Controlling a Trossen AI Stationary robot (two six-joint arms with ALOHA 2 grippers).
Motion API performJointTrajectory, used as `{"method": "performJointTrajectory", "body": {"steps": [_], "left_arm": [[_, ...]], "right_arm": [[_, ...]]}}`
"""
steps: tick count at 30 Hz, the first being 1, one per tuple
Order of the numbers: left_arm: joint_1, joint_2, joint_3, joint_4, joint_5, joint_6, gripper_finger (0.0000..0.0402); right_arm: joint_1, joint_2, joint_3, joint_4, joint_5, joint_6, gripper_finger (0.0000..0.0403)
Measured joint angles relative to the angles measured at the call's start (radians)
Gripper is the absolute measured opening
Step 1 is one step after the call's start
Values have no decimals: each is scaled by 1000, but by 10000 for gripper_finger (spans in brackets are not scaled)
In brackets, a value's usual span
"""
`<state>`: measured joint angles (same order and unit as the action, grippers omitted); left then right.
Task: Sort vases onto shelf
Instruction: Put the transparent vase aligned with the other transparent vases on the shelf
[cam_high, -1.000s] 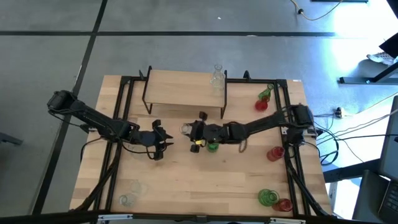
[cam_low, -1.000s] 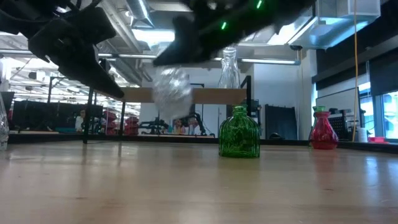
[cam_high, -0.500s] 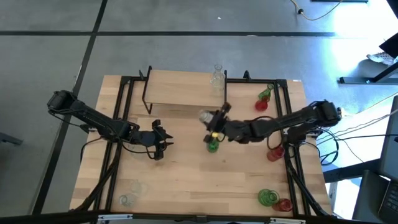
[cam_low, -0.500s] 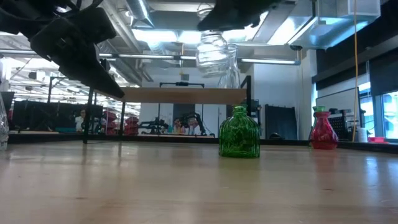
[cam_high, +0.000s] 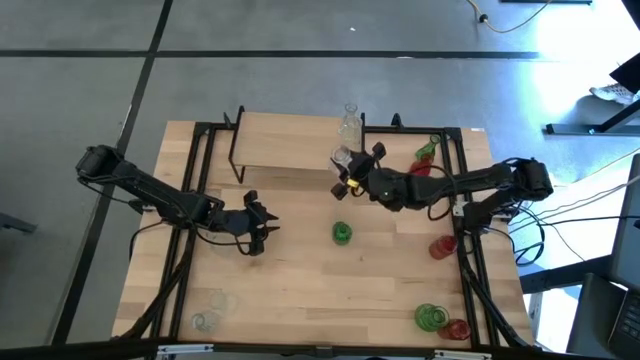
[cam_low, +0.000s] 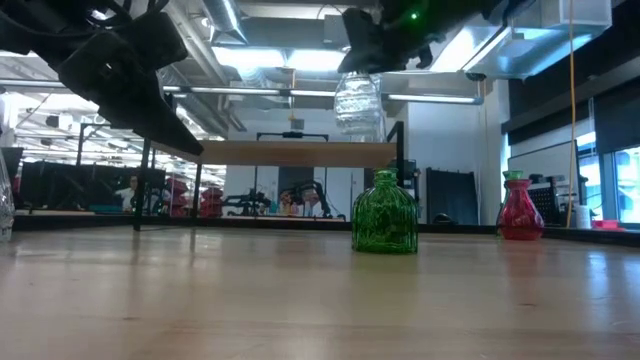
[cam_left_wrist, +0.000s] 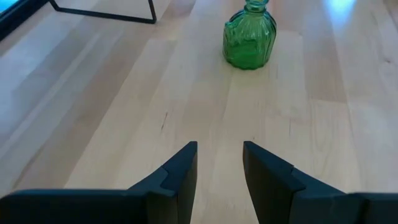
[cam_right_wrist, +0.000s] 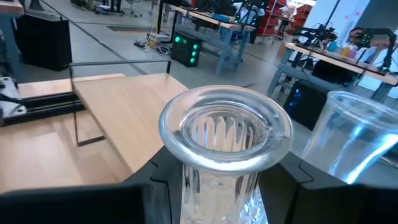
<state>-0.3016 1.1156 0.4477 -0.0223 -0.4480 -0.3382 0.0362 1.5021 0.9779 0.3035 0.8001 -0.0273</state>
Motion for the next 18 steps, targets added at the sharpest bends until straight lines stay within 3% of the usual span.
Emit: {"method": "performJointTrajectory", "body": {"steps": [12, 18], "left_arm": [[0, 0, 0, 0, -4, -1, 121], [0, 0, 0, 0, -4, -1, 122]], "right_arm": [[-32, -9, 0, -54, 0, 21, 136], [-65, -47, 1, -135, -58, 99, 136]]}}
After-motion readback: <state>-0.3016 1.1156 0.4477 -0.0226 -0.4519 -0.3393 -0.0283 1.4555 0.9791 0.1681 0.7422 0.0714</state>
